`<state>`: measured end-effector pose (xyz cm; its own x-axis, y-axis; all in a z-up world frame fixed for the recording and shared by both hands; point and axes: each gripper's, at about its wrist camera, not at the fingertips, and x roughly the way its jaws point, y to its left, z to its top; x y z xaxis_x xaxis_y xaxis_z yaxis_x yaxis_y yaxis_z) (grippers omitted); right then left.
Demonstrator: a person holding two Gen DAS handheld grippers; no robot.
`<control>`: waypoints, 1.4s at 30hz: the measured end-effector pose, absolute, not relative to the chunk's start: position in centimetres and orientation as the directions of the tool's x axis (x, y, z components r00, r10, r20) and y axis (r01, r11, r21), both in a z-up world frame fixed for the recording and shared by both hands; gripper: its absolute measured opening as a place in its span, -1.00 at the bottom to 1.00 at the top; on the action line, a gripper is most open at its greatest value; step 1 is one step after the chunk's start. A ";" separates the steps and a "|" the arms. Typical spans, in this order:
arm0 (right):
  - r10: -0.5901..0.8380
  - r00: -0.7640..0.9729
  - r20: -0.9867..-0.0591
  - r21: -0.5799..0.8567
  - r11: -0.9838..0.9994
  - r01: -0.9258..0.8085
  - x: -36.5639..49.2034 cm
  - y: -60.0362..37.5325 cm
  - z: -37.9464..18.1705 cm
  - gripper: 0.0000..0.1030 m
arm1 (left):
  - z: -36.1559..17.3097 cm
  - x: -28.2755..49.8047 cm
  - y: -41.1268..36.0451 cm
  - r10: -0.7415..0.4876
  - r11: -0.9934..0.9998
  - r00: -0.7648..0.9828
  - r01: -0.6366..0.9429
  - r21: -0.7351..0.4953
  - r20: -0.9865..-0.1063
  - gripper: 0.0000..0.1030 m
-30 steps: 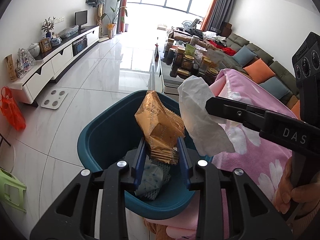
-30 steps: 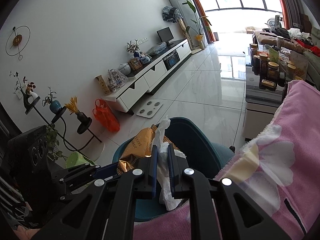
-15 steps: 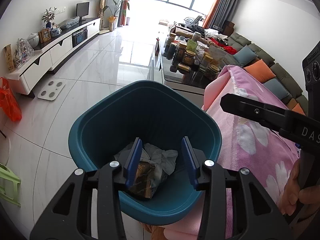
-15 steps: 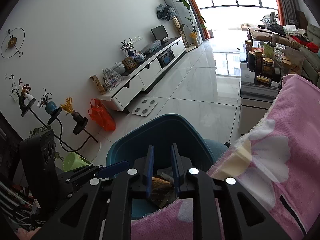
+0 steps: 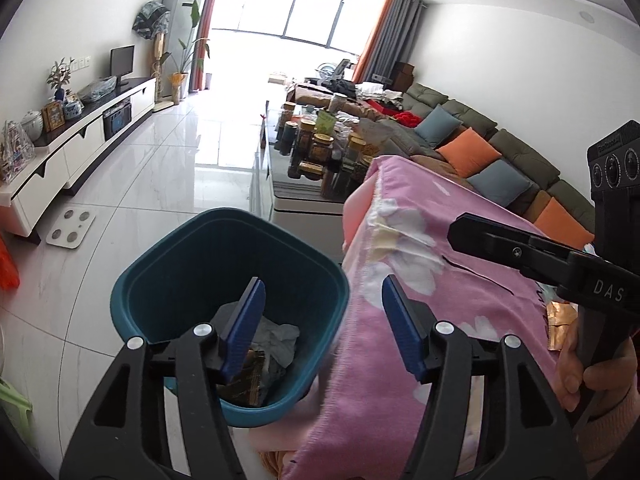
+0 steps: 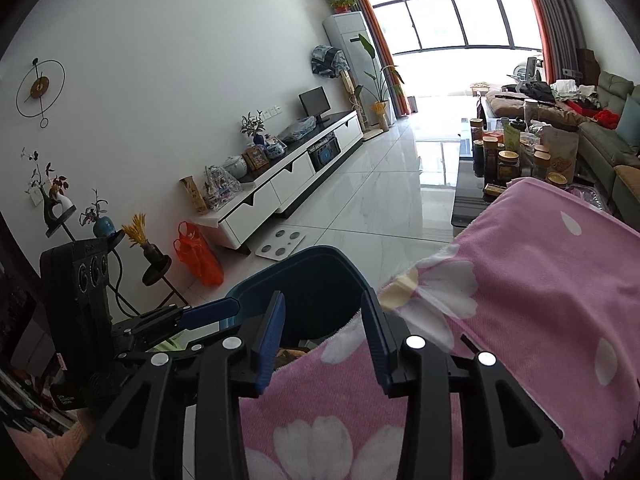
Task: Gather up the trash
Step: 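Move both open tools back over the table trash, then grasp a gold wrapper with the left tool while the right grasps the orange cup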
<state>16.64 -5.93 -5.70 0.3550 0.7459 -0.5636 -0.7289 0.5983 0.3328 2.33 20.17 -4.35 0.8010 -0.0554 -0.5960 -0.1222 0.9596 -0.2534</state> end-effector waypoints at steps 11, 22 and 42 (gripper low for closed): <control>0.617 0.578 -0.534 0.264 0.771 -0.579 13.9 -18.6 -4.7 -0.10 | -3.6 3.3 7.7 -0.316 0.948 0.748 0.221 -0.231 -0.583 0.22; 0.416 0.722 -0.552 0.288 0.908 -0.304 12.0 -30.5 -6.8 -0.09 | -4.8 4.2 -2.9 -0.483 0.865 0.625 0.450 -0.224 -0.613 0.27; 0.241 0.727 -0.643 0.318 0.947 -0.032 10.9 -40.6 -11.8 -0.04 | -7.9 7.9 -10.8 -0.457 0.836 0.504 0.524 -0.161 -0.732 0.16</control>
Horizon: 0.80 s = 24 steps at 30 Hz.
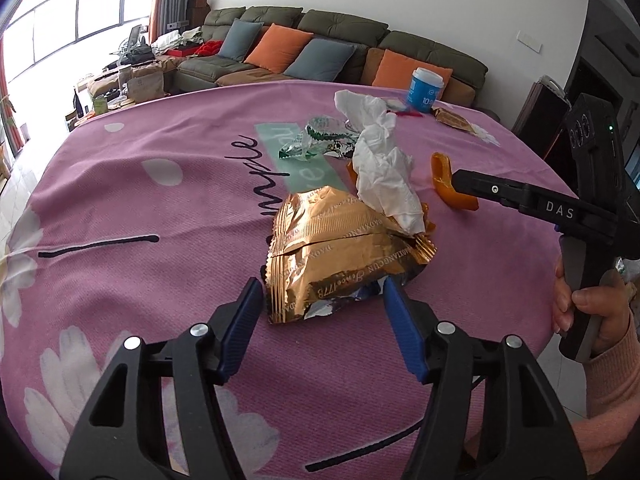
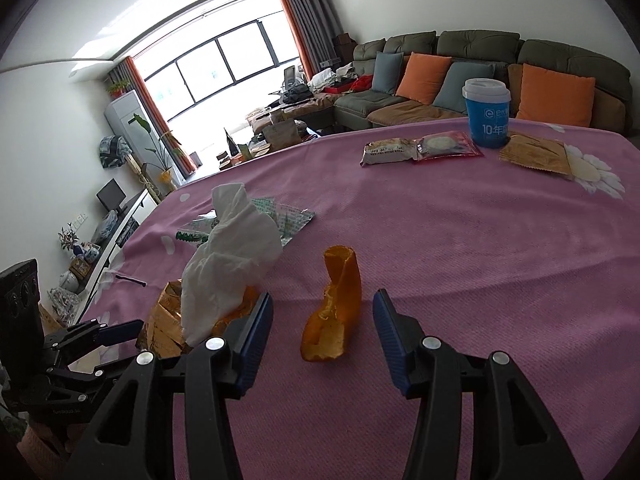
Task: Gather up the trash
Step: 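Grasp a gold wrapper with the left tool while the right grasps the orange cup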
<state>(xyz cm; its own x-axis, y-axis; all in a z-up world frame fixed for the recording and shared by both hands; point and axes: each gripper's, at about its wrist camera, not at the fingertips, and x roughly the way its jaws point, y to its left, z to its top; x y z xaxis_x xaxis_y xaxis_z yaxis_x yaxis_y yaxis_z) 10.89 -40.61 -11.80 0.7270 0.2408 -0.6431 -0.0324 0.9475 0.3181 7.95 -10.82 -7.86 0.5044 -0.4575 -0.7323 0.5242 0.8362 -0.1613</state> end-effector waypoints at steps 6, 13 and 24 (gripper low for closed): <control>0.242 0.696 -0.676 0.310 0.950 -0.029 11.5 -40.4 -12.1 -0.08 | -8.1 8.4 -10.9 -0.451 0.841 0.508 0.516 -0.160 -0.733 0.03; 0.245 0.682 -0.689 0.321 0.947 -0.016 11.2 -40.5 -12.7 -0.51 | -8.1 8.7 -10.4 -0.459 0.844 0.504 0.504 -0.183 -0.731 -0.49; 0.272 0.720 -0.639 0.336 0.940 -0.056 10.3 -40.2 -11.4 -0.63 | -7.2 7.1 -8.6 -0.474 0.846 0.533 0.496 -0.195 -0.701 -0.72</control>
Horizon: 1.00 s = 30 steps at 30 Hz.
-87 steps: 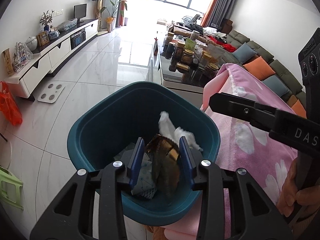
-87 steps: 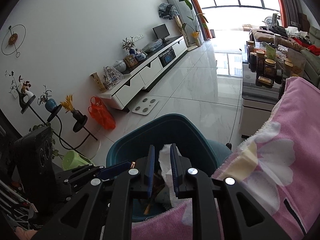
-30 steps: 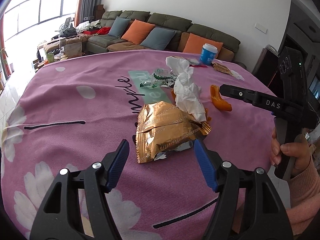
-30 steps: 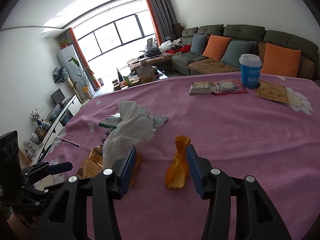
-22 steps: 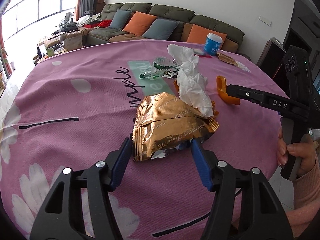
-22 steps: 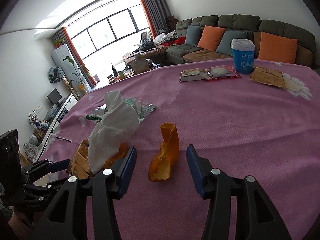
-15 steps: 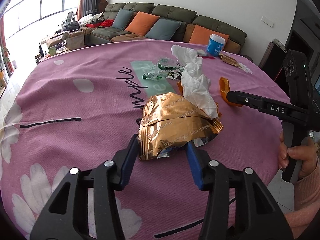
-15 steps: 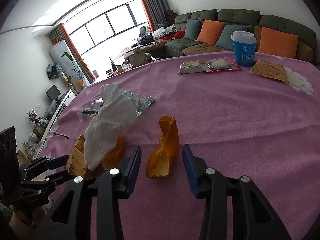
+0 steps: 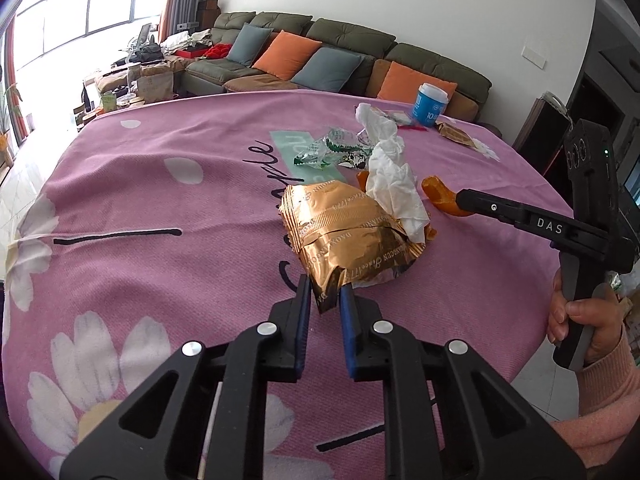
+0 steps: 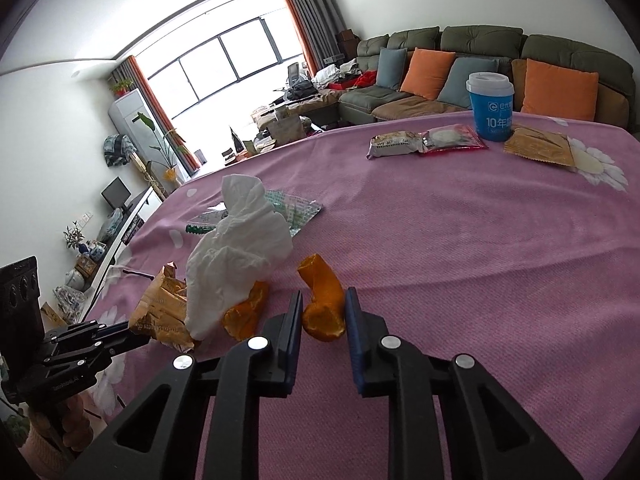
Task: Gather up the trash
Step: 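Grasp a gold wrapper with the left tool while the right grasps the orange cup, then carry the held gold wrapper and orange cup toward the teal bin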
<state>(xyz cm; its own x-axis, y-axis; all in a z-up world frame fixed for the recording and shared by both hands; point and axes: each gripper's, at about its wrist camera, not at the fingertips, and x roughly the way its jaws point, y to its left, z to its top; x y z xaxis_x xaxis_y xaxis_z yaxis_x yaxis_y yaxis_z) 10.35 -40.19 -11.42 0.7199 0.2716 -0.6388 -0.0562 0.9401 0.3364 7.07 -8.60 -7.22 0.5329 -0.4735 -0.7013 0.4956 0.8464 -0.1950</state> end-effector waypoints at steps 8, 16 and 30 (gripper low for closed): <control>0.295 0.739 -0.606 0.338 0.936 -0.096 10.2 -39.4 -10.0 -0.67 | -5.8 5.6 -5.2 -0.463 0.868 0.579 0.451 -0.210 -0.671 -0.75; 0.318 0.754 -0.575 0.362 0.925 -0.114 9.9 -39.2 -8.9 -0.69 | -4.7 4.5 -1.8 -0.446 0.887 0.619 0.403 -0.226 -0.647 -0.76; 0.430 0.757 -0.492 0.383 0.888 -0.256 9.8 -35.8 -5.8 -0.69 | -2.9 3.2 1.2 -0.410 0.910 0.675 0.349 -0.223 -0.613 -0.76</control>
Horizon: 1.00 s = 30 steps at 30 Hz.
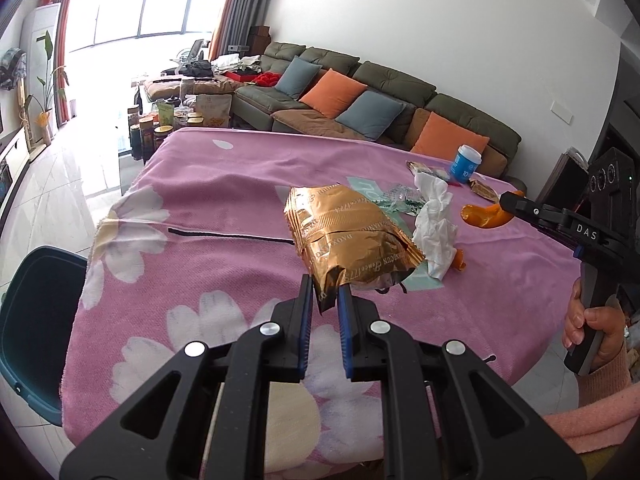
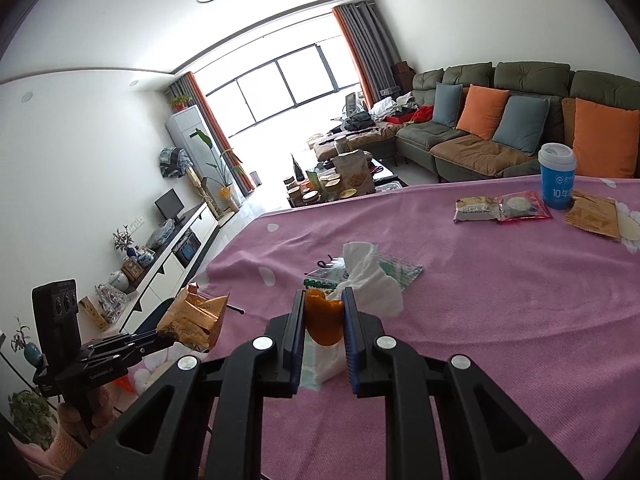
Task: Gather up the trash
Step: 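Carry the held gold wrapper and orange cup toward the teal bin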
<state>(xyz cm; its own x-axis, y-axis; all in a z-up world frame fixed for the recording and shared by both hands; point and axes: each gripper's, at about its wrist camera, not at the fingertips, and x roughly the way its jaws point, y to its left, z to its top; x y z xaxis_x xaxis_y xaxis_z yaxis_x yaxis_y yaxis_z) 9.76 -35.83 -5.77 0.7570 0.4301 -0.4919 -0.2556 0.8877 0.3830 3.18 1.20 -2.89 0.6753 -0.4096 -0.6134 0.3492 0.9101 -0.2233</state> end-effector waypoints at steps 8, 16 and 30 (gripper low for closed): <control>0.533 0.699 -0.477 0.414 0.838 -0.356 11.4 -31.6 -5.9 -0.69 | -2.2 2.4 3.1 -0.374 0.927 0.704 0.304 -0.220 -0.603 -0.76; 0.608 0.629 -0.485 0.432 0.792 -0.432 12.3 -27.4 -6.3 -0.69 | -2.0 1.7 5.5 -0.333 0.943 0.728 0.252 -0.218 -0.600 -0.76; 0.684 0.538 -0.492 0.439 0.729 -0.525 13.4 -21.9 -6.2 -0.69 | -1.9 0.7 9.6 -0.257 0.964 0.759 0.154 -0.219 -0.598 -0.76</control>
<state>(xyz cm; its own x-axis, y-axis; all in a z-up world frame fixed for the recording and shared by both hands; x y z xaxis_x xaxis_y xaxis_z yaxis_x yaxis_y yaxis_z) 13.37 -21.89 -6.19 0.5383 0.6840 -0.4923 -0.5252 0.7291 0.4388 0.70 9.58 -1.91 0.7593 -0.2569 -0.5979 0.1539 0.9636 -0.2187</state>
